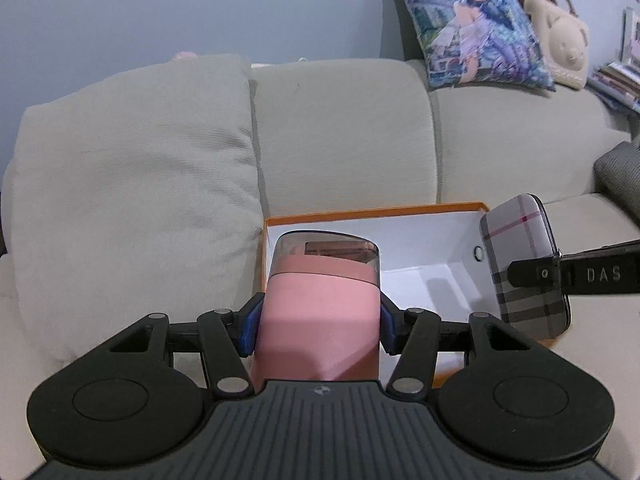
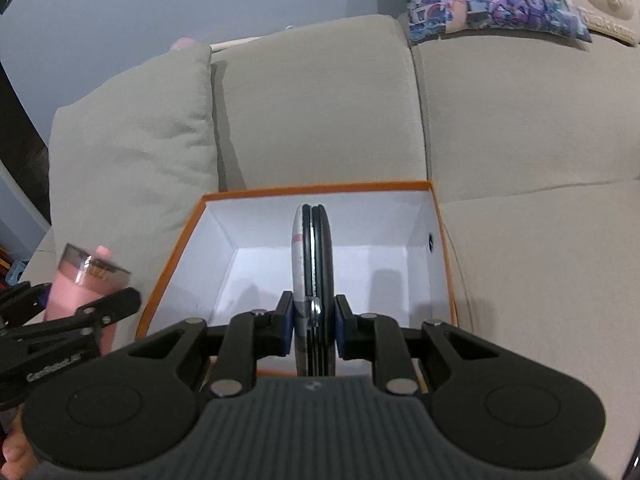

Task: Organize rigid objects
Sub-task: 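Carry the tumbler and plaid case into the orange shoebox with both tools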

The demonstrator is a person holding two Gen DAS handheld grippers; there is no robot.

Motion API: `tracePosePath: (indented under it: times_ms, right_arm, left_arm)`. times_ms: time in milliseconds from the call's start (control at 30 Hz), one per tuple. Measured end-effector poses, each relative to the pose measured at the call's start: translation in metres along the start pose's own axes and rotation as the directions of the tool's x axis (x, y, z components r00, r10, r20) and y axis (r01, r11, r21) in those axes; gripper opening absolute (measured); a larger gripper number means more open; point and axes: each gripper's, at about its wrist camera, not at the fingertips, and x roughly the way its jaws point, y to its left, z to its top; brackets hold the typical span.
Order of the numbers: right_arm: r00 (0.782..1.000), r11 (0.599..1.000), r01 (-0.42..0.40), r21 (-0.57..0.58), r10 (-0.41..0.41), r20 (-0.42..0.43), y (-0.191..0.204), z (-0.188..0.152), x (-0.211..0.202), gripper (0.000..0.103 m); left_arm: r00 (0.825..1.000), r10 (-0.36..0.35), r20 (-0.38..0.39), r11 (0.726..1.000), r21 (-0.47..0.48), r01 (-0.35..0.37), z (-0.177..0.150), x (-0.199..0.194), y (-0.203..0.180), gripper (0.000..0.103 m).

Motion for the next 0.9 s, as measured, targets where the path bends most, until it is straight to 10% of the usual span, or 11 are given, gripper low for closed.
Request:
tracePosePath:
  times_ms: [333,900]
  right_arm:
    - [0.997,1.0,0.027,-0.003,-0.027,-0.077,-0.011,0.008,0.075,0.02]
    - [0.964,0.998,0.07,-0.001,-0.068,-0.257,-0.039,-0.004,0.132,0.021]
  left_arm:
    - [0.991,0.002,-0.136,1.0,0.01,-0.001,0.018,0.085,-0.012,0.064]
    - [0.905,-0.056,-0.421,0.998,-0.012,0.056,0.016,0.174,-0.025,0.064]
